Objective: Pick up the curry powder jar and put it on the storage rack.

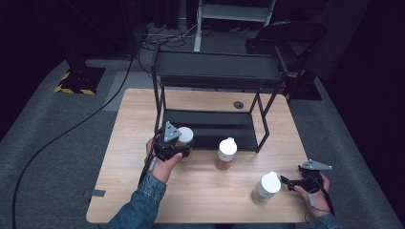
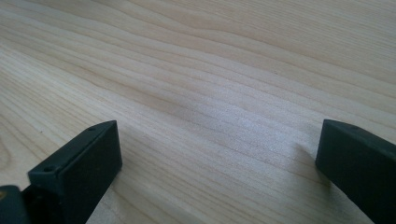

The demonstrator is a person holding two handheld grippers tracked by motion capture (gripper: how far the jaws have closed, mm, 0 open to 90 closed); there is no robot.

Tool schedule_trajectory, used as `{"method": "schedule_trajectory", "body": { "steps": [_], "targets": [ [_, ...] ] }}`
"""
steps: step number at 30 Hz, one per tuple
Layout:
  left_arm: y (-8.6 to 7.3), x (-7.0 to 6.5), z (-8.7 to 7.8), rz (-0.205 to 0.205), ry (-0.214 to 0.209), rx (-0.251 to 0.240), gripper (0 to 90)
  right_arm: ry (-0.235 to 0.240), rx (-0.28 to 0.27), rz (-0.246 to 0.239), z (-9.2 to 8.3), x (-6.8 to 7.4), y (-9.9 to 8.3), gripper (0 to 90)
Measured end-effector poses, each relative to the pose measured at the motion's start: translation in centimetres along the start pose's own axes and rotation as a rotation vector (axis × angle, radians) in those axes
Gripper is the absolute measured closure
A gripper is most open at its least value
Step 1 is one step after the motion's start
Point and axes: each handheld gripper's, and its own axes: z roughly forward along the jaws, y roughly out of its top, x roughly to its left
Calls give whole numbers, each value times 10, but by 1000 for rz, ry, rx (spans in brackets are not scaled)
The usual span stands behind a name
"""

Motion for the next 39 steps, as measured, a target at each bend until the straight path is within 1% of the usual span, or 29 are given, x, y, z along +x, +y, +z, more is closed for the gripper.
{"method": "schedule_trajectory", "body": {
  "steps": [2,7,10,19,25,28,30,32,37,39],
  "targets": [
    [3,1,0,1,1,-3,334,0,0,0,0,0,0,4],
    [12,5,2,4,1,10,333,0,0,0,0,0,0,4],
    [17,8,2,2,8,0,333,0,0,0,0,0,0,4],
    [28,14,7,1,9,-3,333,-1,0,0,0,0,0,4],
    [31,18,16,-20,9,-9,333,0,0,0,0,0,0,3],
    [32,22,20,-22,13,-6,333,0,0,0,0,0,0,4],
    [33,24,23,-14,21,-4,333,0,0,0,0,0,0,4],
    [33,26,26,-22,26,-15,333,0,0,0,0,0,0,4],
    [32,31,34,-17,33,-12,333,0,0,0,0,0,0,4],
    [31,33,38,-21,36,-10,333,-1,0,0,0,0,0,4]
  ]
}}
